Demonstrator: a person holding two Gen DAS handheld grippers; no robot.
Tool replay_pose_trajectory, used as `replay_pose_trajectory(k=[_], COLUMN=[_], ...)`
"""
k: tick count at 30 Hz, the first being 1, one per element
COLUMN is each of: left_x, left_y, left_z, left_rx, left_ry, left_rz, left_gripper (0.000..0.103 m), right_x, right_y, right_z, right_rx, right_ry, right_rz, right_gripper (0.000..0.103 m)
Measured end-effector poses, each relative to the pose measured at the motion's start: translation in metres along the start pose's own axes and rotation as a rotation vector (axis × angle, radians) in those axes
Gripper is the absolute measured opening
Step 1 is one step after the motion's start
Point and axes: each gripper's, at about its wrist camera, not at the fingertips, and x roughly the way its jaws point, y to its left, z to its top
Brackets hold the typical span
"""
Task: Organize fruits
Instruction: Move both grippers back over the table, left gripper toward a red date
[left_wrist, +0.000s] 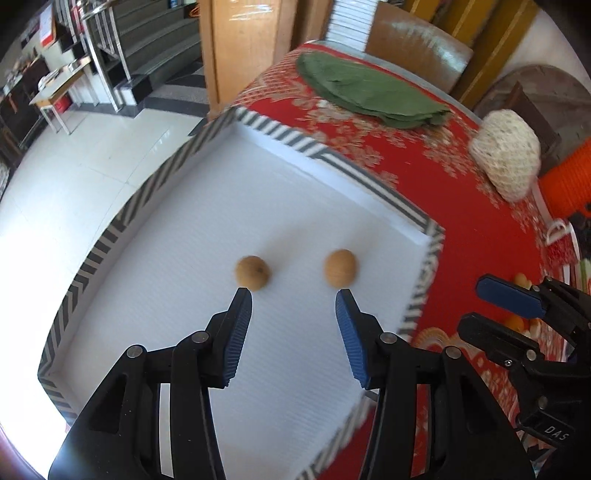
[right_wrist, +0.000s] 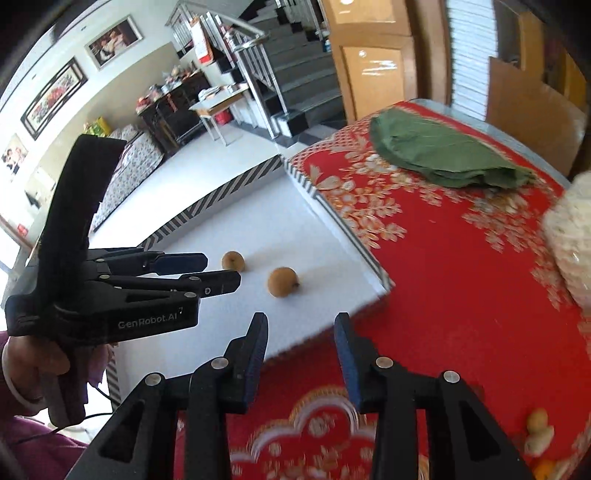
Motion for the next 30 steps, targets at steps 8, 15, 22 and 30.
replay_pose_trajectory(k=[8, 15, 22, 30], left_x=[-0.013, -0.011, -0.001, 0.016], left_y=[-0.05, -0.102, -0.147, -0.181], left_z=[-0.009, -0.022, -0.028, -0.015], left_rx=[0.093, 0.194, 0.279, 0.31], left_ry=[-0.006, 0.026, 0.053, 0.074], left_rz=[-0.046, -0.098, -0.13, -0.175], left_gripper=[0.047, 0.051, 0.051, 0.051], right_x=[-0.047, -0.079, -0.107, -0.127], right_y=[-0.02, -0.051, -0.077, -0.1], right_z=[-0.045, -0.097, -0.136, -0.165], right_rx=[0.082, 0.199, 0.292, 0.362], right_ry=[-0.036, -0.054, -0.067, -0.06], right_rz=[-0.079, -0.147, -0.201, -0.229], right_gripper=[0.037, 0.037, 0.038, 0.038])
